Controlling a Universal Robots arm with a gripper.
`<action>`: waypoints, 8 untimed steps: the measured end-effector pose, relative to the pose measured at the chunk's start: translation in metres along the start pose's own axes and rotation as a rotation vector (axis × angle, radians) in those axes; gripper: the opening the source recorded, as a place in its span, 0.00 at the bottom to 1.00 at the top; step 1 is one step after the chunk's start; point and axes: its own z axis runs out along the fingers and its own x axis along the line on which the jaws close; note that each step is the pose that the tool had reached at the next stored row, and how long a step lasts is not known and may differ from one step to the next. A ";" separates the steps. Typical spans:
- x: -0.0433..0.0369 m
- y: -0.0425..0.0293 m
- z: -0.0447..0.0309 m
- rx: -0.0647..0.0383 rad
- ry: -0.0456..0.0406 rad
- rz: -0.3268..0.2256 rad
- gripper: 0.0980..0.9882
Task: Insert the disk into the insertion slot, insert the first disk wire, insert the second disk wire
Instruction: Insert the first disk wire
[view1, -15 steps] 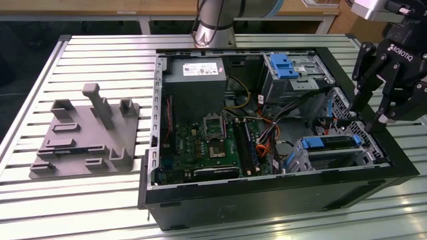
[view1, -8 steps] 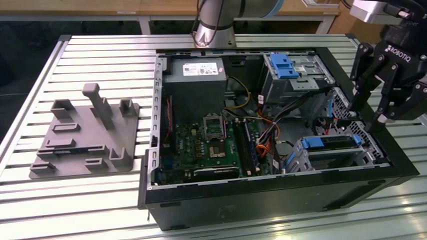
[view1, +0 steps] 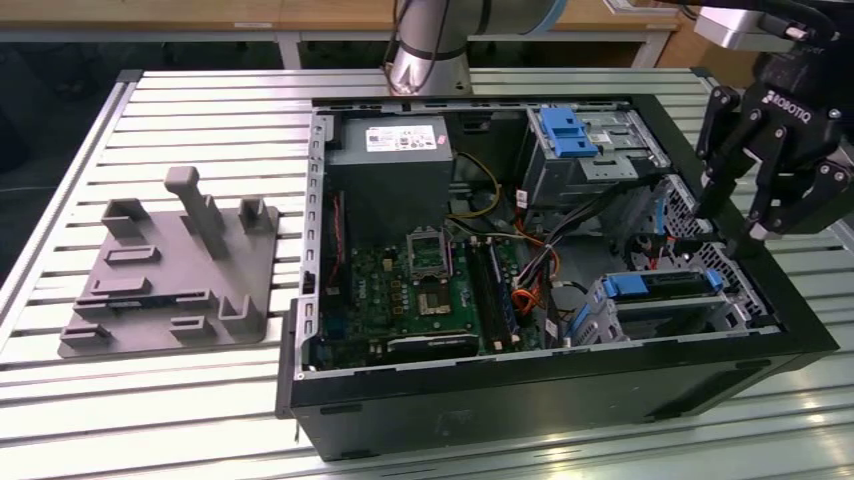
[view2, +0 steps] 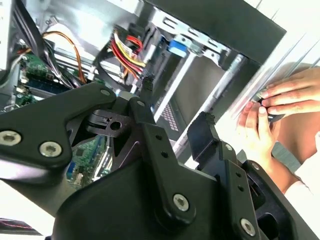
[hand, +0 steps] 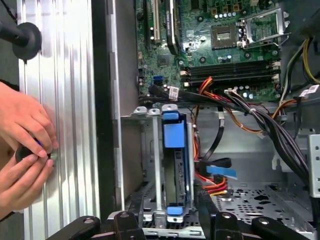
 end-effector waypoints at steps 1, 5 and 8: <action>-0.0041 -0.0002 0.0005 0.000 0.0004 0.000 0.52; -0.0141 -0.0011 0.0053 -0.003 0.0030 -0.001 0.52; -0.0153 -0.0023 0.0103 -0.007 0.0037 -0.001 0.52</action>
